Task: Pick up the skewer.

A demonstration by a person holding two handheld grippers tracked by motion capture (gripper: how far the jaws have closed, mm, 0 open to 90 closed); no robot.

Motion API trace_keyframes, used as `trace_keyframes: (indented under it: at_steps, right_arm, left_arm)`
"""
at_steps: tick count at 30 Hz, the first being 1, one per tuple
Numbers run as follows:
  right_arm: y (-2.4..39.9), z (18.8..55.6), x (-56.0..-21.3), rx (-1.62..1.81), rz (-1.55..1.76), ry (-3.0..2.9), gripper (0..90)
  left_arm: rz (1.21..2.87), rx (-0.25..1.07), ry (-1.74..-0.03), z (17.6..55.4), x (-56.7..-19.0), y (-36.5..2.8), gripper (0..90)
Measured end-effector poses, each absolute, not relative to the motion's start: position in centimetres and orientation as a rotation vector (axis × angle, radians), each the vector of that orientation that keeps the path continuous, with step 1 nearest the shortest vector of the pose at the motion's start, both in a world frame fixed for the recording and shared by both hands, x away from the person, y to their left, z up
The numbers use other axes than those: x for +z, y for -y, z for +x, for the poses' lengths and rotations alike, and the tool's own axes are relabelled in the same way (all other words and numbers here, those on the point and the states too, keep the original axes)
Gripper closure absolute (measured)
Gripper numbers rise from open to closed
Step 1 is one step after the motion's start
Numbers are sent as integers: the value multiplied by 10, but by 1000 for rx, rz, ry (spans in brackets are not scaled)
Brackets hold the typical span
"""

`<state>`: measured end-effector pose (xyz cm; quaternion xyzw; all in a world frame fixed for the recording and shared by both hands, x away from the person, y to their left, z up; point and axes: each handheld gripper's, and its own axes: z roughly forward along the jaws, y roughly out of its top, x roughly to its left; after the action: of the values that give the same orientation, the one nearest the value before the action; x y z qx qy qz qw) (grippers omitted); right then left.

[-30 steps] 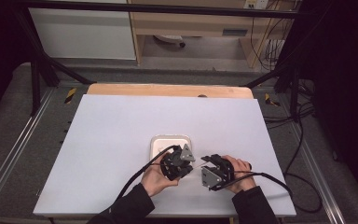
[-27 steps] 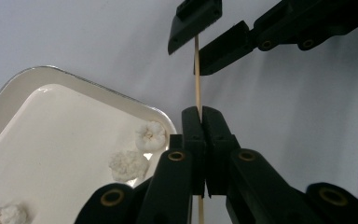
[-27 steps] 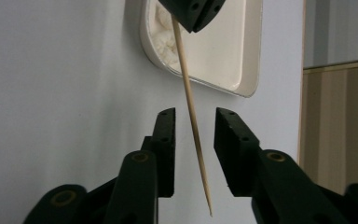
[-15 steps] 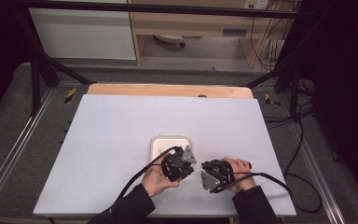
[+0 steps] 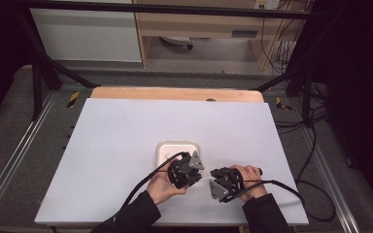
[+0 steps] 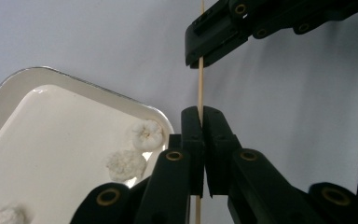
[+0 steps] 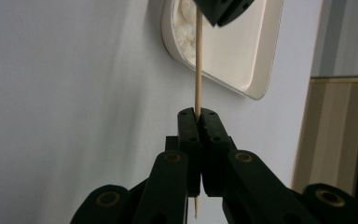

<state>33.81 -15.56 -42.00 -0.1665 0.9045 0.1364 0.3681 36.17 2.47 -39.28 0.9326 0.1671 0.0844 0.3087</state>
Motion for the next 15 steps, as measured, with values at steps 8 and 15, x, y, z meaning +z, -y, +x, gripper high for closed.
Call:
trace_keyframes:
  at_steps: [8,15]
  right_arm:
    - [156,338,-419,293,-422,-2322,893]
    - [151,338,-419,270,-448,-2316,892]
  left_arm:
    - [2544,205,-456,366,-392,-31,714]
    - [2615,153,-463,369,-399,-26,775]
